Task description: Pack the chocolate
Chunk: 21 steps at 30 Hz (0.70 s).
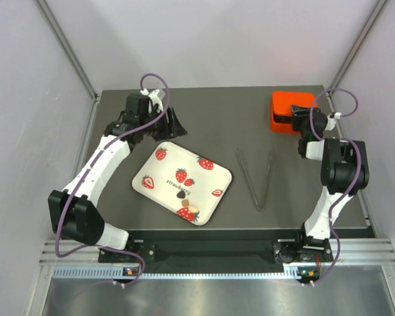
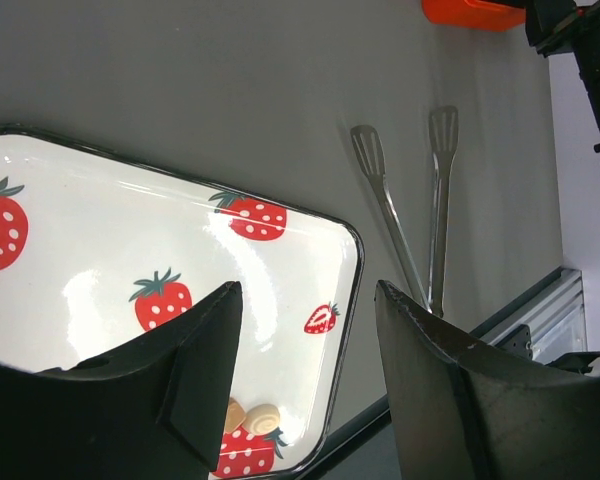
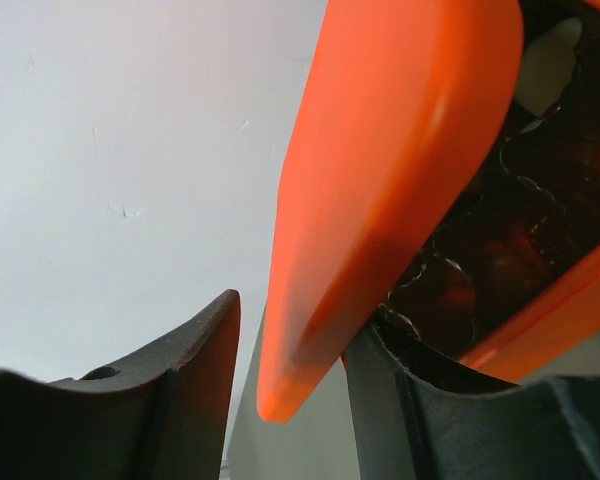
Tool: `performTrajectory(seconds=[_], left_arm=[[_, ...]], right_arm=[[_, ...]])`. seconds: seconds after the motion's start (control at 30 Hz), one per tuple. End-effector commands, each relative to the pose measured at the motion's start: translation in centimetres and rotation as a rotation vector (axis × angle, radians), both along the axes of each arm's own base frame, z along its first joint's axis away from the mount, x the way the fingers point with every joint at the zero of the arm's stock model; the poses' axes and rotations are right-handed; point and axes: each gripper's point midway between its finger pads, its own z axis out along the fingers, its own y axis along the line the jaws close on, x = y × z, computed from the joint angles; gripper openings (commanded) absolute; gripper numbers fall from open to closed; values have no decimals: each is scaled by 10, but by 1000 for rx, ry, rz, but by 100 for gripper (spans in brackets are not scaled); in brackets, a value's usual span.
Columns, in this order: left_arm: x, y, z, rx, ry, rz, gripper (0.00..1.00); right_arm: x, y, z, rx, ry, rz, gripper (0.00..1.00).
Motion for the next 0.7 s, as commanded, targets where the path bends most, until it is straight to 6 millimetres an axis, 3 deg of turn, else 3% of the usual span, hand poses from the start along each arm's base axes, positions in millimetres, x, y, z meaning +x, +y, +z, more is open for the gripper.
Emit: performTrajectory(seconds=[0.0, 0.27, 0.67], left_arm=[[-1, 0, 25, -23, -88, 4, 61], [-7, 2, 32, -30, -102, 8, 60], [-11, 3, 34, -37, -100, 12, 60]], right_arm=[[-10, -5, 14, -43, 54, 11, 45], [-28, -8, -16, -62, 233, 57, 47], [-47, -12, -21, -126, 351, 72, 47]])
